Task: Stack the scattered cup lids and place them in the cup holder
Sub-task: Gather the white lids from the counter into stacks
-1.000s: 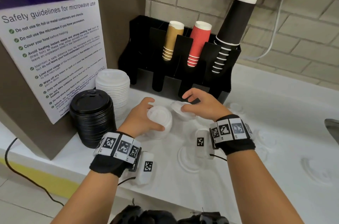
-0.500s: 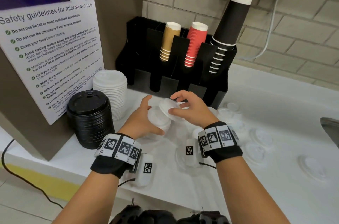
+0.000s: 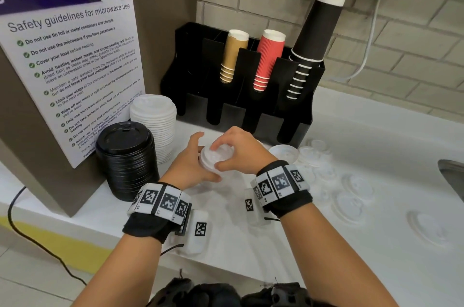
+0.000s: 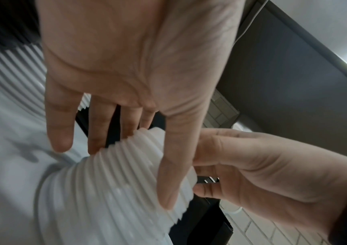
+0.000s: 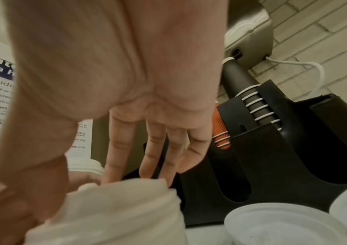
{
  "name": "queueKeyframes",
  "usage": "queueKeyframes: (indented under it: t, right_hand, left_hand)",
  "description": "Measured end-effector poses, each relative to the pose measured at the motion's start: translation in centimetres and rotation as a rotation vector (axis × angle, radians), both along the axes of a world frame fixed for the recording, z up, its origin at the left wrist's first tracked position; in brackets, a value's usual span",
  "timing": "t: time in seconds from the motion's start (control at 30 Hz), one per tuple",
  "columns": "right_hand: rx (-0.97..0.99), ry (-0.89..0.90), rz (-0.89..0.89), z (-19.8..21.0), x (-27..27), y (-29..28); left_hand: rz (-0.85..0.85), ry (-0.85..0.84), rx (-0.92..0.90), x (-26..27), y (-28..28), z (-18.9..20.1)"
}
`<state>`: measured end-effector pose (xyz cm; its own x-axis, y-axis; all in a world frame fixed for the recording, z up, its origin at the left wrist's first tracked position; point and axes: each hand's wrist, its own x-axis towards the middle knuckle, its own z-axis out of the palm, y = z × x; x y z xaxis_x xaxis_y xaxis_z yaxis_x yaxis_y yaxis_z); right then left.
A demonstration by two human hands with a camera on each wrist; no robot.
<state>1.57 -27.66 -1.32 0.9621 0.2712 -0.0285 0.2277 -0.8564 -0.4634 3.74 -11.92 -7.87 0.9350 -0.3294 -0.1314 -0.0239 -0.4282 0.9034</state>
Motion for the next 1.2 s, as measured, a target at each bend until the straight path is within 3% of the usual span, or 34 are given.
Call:
queueKeyframes:
  t: [0.27,0.4,0.53,0.67,0.83,1.2]
  right_hand:
    - [0.071,0.025,-0.036,-0.1,-0.9,-0.5]
    - [0.122,-0.012,-0.173,0.7,-2.6,-2.8]
    - [-0.209,0.342,-0.221,0.1,-5.3,-4.6]
    - [-0.274,0.516,-0.237,-1.4,-6.4,-4.1]
    - [-0.303,0.489,-0.217,-2.4,-6.6,-3.3]
    - [-0.091,0.336,-0.225,-1.4,-6.1,-4.3]
  left_hand:
    - [-0.01,-0.064,0.017,-0.3,-0.4,0.4]
    - [0.014,-0.085,0.046,-0.6,-0.6,0.4]
    - [0.014,-0.083,0.069,-0.8,-0.7,0.7]
    - [0.019,-0.095,0.092,-1.0,-0.9,0.9]
    - [0.02,-0.095,0.085,-0.9,-1.0,0.7]
    - [0.034,-0.092,0.047,-1.1,-0.4,0.2]
